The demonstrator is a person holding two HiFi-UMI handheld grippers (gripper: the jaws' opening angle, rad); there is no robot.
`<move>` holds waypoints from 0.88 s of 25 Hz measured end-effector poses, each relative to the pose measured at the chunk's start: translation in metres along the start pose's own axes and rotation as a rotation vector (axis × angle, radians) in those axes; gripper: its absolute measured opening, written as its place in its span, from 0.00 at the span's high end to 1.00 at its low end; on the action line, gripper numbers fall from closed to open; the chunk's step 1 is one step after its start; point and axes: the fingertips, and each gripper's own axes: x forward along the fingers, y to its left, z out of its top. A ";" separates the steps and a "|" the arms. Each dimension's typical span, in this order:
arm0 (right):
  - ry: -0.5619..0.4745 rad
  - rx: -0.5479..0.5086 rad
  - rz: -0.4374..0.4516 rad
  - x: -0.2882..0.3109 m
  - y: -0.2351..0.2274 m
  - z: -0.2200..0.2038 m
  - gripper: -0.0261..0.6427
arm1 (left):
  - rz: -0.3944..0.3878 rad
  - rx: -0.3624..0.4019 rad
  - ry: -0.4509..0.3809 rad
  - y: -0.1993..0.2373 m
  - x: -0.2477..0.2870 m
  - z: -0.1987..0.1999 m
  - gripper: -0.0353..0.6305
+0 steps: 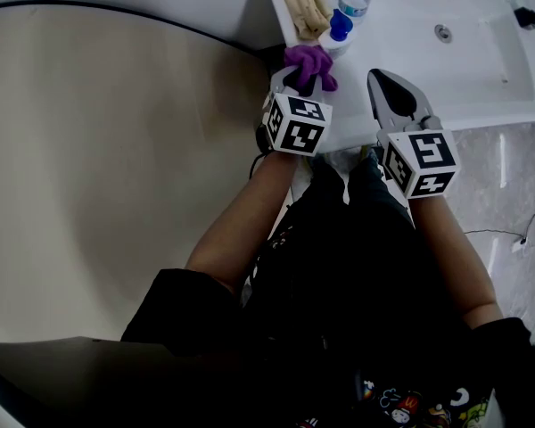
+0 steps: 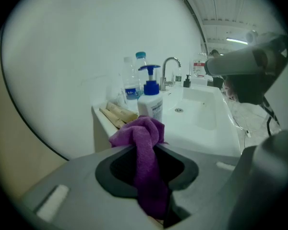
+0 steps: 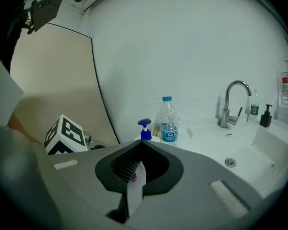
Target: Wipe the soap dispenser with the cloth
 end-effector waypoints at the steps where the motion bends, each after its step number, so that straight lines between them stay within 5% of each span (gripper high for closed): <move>1: -0.001 0.001 0.000 0.001 0.001 0.000 0.93 | 0.001 0.015 0.015 -0.001 0.001 -0.003 0.79; 9: -0.012 -0.008 -0.002 0.004 0.003 0.007 0.93 | -0.013 0.033 0.010 -0.003 0.000 0.004 0.79; 16: -0.034 0.002 -0.010 -0.002 -0.010 0.010 0.93 | 0.037 -0.025 -0.169 0.007 -0.053 0.063 0.79; 22: -0.062 0.008 0.001 -0.002 -0.021 0.012 0.93 | 0.099 0.062 -0.307 0.009 -0.074 0.128 0.79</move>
